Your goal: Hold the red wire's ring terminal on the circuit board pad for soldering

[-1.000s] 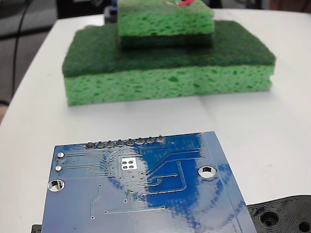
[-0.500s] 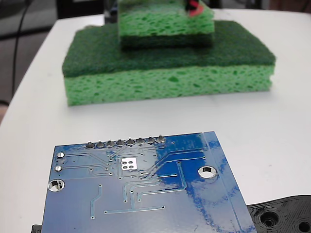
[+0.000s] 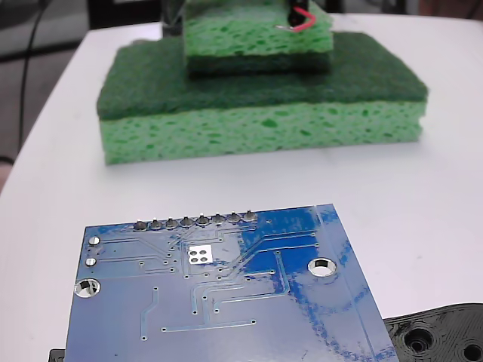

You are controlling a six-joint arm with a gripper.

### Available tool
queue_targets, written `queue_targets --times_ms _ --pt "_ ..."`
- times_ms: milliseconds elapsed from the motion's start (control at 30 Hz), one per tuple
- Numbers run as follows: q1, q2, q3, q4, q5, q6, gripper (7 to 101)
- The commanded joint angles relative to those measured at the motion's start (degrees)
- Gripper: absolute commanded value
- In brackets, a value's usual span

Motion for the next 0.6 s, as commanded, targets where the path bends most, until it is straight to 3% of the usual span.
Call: queue_targets --times_ms 33,600 --pt "0.0 0.1 -0.3 -0.2 -1.2 -0.6 100.3" --pt "0.2 0.1 -0.3 -0.1 -0.9 -0.4 100.3"
